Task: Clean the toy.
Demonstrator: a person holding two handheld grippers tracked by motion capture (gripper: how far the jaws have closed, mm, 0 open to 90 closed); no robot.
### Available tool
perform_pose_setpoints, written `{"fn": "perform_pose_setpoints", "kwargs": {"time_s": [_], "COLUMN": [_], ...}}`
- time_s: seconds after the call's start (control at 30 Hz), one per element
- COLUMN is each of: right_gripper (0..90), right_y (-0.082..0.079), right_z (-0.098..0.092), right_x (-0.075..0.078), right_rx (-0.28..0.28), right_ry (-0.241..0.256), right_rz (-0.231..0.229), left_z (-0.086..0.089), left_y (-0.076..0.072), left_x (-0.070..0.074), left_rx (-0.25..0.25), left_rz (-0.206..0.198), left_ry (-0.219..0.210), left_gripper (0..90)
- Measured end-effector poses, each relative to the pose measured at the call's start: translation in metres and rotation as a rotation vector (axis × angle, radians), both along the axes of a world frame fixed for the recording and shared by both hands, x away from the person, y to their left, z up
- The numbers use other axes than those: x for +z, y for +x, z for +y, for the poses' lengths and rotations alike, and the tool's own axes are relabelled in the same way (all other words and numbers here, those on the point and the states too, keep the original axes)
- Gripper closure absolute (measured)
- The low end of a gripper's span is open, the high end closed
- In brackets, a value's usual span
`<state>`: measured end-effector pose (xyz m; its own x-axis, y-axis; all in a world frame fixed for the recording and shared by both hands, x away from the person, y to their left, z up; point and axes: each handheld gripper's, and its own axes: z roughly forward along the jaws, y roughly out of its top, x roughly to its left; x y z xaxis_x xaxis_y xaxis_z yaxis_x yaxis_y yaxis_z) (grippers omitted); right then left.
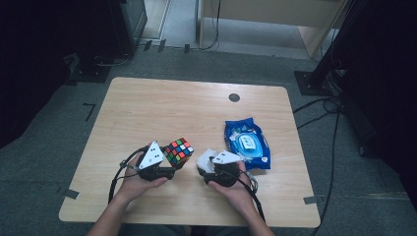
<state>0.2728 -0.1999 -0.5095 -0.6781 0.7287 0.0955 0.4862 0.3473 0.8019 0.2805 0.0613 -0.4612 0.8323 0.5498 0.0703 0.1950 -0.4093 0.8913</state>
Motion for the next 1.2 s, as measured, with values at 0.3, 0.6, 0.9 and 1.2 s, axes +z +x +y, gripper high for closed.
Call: {"fn": "perform_pose_setpoints", "kwargs": {"time_s": [0.3,0.6,0.9,1.2], "right_gripper": [51.1,79.2,87.3,87.0], "right_y": [0.002,-0.001,-0.011,-0.037], "right_z": [-0.001,-0.005,-0.012,-0.01], "right_x": [-0.011,-0.012,0.018,0.08], "right_rx": [-0.02,-0.11,-0.137,-0.023], "right_ry": [-0.05,-0.065,0.038,0.258], "right_rz": [0.03,0.017,-0.081,-0.212], "left_z": [0.0,0.001,-0.002,-0.016], "left_y": [0.002,0.002,0.001,-0.004], "left_x": [-0.001,-0.001,-0.005,-0.01], "left_rx": [0.015,0.011,0.005,-0.031], "left_rz": [0.02,0.04,0.041,0.047], "left_ry": [-0.013,-0.037,-0.021,0.002], "left_gripper": [33.9,33.9,33.9,33.9]}}
